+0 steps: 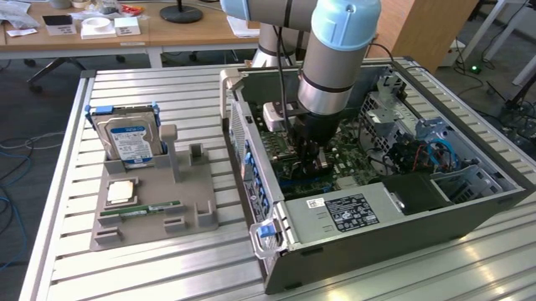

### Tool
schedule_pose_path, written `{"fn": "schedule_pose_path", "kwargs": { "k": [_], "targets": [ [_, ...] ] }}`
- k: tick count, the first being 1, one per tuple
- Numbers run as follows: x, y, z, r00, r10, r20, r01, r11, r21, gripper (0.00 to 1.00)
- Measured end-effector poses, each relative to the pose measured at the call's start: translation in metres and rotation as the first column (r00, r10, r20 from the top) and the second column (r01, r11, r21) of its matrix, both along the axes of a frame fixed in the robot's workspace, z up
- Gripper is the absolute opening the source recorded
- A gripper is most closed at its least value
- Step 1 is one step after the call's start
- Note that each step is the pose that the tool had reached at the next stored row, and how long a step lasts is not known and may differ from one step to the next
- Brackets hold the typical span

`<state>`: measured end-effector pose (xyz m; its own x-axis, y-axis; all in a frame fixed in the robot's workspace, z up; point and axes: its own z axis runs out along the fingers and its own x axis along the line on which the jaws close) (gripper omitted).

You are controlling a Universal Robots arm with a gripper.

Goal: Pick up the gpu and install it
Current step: 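Insert the gpu into the slot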

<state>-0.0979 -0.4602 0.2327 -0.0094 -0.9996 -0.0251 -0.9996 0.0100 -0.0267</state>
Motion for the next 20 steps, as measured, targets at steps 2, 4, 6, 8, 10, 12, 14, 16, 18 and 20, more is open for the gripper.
{"fn": "schedule_pose_path", "kwargs": {
  "k": [2, 4, 6, 8, 10, 12, 14, 16, 18, 20],
  "targets": [
    [0.0, 0.0, 0.0, 1.0, 0.0, 0.0, 0.0, 1.0, -0.0001, 0.27],
    [0.0, 0.0, 0.0, 1.0, 0.0, 0.0, 0.0, 1.0, -0.0001, 0.27],
    [0.0, 0.0, 0.0, 1.0, 0.0, 0.0, 0.0, 1.0, -0.0001, 0.27],
    [0.0, 0.0, 0.0, 1.0, 0.0, 0.0, 0.0, 1.0, -0.0001, 0.27],
    [0.0, 0.0, 0.0, 1.0, 0.0, 0.0, 0.0, 1.0, 0.0, 0.27],
    [0.0, 0.0, 0.0, 1.0, 0.0, 0.0, 0.0, 1.0, -0.0001, 0.27],
    [0.0, 0.0, 0.0, 1.0, 0.0, 0.0, 0.0, 1.0, 0.0, 0.27],
    [0.0, 0.0, 0.0, 1.0, 0.0, 0.0, 0.0, 1.0, 0.0, 0.27],
    [-0.0004, 0.0002, -0.0003, 1.0, -0.001, -0.0006, 0.001, 1.0, 0.0012, 0.27],
    [-0.0004, 0.0001, -0.0004, 1.0, -0.001, 0.0, 0.001, 1.0, 0.001, 0.28]
  ]
}}
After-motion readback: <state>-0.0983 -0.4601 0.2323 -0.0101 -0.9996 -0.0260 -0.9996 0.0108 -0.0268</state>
